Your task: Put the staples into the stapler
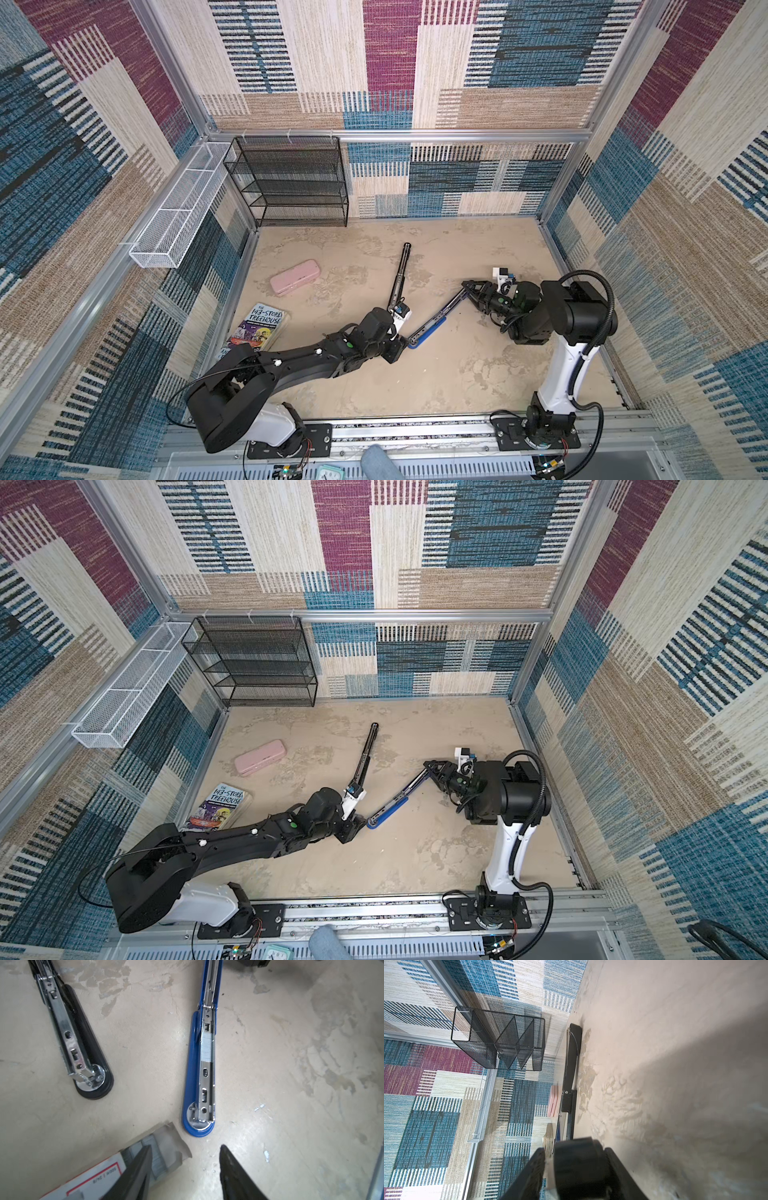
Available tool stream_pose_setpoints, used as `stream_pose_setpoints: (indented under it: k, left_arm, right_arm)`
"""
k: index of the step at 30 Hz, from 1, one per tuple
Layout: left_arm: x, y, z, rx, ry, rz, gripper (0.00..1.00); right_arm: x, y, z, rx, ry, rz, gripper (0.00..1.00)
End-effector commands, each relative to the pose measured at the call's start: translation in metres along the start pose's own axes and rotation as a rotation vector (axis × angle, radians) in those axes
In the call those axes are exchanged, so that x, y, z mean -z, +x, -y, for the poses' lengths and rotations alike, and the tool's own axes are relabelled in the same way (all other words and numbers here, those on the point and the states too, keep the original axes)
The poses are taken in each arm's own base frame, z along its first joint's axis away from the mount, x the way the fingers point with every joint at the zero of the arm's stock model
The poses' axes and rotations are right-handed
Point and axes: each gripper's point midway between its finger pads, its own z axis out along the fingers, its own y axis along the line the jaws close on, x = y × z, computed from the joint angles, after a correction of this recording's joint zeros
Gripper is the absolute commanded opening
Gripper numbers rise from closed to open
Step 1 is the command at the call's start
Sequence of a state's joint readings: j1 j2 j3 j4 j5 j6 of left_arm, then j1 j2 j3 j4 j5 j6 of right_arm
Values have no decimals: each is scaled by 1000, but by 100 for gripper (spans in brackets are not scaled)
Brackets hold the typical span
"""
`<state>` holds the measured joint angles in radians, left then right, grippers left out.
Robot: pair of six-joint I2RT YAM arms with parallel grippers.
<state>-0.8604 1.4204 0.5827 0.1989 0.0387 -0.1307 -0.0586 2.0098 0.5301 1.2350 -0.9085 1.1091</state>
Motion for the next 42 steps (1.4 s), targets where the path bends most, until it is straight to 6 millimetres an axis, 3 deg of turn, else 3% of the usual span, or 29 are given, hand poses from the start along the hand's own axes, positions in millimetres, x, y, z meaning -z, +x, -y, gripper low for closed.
stream_pose_setpoints:
  k: [1,12,23,29,36,42]
  left_arm:
    - [-2,-22,13,-19,72,129,53]
    - [-34,-5,23,-62,101,76,49]
    - [-46,0,19,-69,81,66,45]
    - [-50,-1,18,-77,73,56,35]
    - [-49,-6,17,-93,65,36,14]
    - [-49,-7,18,-123,63,13,6]
  right_arm:
    - [-1,0,-7,32,-21,-10,49]
    - [-1,-1,-6,31,-19,-8,49]
    - [-1,-1,-7,32,-21,-8,49]
    - [-1,0,-6,30,-20,-9,48]
    - [0,-2,-11,51,-20,-7,48]
    - [3,-5,-29,126,-28,-1,50]
